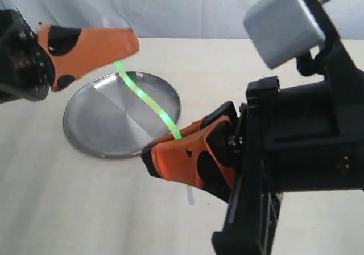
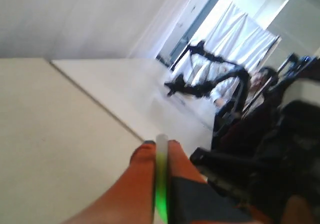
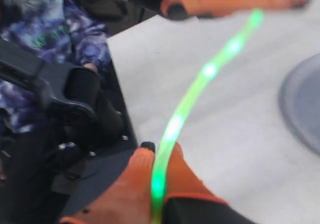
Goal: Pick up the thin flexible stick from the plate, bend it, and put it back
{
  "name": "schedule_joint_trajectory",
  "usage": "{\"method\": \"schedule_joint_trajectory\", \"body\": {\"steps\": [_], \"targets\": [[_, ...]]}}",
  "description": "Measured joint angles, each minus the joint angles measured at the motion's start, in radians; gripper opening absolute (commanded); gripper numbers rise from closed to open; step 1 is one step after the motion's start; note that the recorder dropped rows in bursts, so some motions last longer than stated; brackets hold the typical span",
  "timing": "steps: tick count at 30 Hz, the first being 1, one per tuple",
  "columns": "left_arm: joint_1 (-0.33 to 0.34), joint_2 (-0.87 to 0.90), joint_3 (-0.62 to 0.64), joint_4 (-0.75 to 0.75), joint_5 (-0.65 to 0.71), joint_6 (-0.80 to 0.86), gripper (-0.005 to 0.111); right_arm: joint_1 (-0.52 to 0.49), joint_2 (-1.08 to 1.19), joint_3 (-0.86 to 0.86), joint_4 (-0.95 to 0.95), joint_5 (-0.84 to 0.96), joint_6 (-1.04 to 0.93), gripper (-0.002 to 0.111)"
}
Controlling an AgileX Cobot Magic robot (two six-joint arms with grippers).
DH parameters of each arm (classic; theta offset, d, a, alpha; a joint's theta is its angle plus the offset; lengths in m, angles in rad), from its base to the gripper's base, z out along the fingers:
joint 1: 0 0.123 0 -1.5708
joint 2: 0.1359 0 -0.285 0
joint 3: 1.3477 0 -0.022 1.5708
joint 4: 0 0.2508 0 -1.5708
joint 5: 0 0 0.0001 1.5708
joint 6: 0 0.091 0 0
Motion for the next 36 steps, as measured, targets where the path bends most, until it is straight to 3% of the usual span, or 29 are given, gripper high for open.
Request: {"method": "schedule_joint_trajectory", "body": {"steps": [4,8,17,24,31,36], "targets": [[0.001,0.000,0.000,-0.122,-0.078,0.002,0.000,0.000,0.103,0.000,-0.121,-0.063,0.072,0.000],[0.001,0.000,0.002,-0.031,-0.077,0.006,0.000,0.000,0.176,-0.002,-0.118,-0.029,0.081,0.000],[0.000,0.000,-0.002,0.146,0.144,-0.002,0.000,0.000,0.051,0.002,-0.046,0.021,0.096,0.000],[-0.002,-0.006,-0.003,0.192,0.120,-0.008,0.000,-0.002,-0.044,-0.005,-0.045,-0.036,0.098,0.000],[-0.002,-0.008,-0.004,0.068,0.096,0.004,0.000,-0.002,-0.012,-0.016,-0.093,0.005,0.098,0.000],[-0.002,-0.006,-0.004,-0.025,0.036,0.052,0.000,-0.002,0.027,-0.016,-0.335,0.017,0.256,0.000]]}}
